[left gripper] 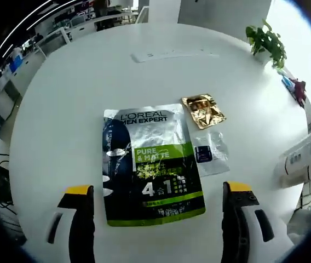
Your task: Arrange the skincare products in the storage area until every visible bottle or jar stands upright without overlapping.
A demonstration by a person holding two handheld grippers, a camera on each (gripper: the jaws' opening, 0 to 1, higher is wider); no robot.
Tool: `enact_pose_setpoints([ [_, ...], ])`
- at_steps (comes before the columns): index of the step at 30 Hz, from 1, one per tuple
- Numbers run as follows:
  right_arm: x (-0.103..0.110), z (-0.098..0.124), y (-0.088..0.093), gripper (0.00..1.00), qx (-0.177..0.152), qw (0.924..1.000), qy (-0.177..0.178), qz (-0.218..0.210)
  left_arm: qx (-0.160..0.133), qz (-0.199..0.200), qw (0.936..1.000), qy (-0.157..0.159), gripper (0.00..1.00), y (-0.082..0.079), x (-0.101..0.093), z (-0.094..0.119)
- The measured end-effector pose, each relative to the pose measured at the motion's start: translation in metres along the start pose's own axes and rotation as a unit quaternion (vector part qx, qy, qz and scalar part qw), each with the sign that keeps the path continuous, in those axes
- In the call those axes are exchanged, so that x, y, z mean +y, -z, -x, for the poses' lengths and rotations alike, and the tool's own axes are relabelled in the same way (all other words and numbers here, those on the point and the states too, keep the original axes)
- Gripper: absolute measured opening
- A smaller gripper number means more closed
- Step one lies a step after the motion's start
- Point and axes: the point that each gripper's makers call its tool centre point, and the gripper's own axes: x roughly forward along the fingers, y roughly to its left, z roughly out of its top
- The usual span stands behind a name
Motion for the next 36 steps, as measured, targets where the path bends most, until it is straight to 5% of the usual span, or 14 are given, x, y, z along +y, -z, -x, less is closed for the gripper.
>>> enact_pose_setpoints([
  [14,-0.002,-0.002,-0.001,0.96,0.002,1.0,-0.004,-0.001,0.042,-0.049,0.9978,-0.016,0.79,0.004,-0.001,-0.001],
  [28,0.001,-0.003,0.001,0.95,0.004,1.0,-0.007,-0.002,0.044,-0.076,0.996,-0.016,0.6,-0.002,-0.003,-0.002],
  [30,0.0,-0.003,0.002,0.95,0.005,1.0,-0.007,-0.003,0.045,-0.08,0.9957,-0.016,0.5,-0.003,-0.001,-0.002],
  [32,0.001,-0.003,0.002,0.95,0.005,1.0,-0.007,-0.004,0.039,-0.094,0.9947,-0.013,0.21,-0.005,0.002,-0.002],
  [34,0.001,-0.002,0.002,0.95,0.004,1.0,-0.006,-0.004,0.039,-0.067,0.997,-0.003,0.15,-0.002,0.0,-0.004],
  [36,0.001,-0.002,0.001,0.95,0.003,1.0,-0.006,-0.004,0.031,-0.085,0.9958,-0.008,0.14,-0.006,0.002,-0.003],
])
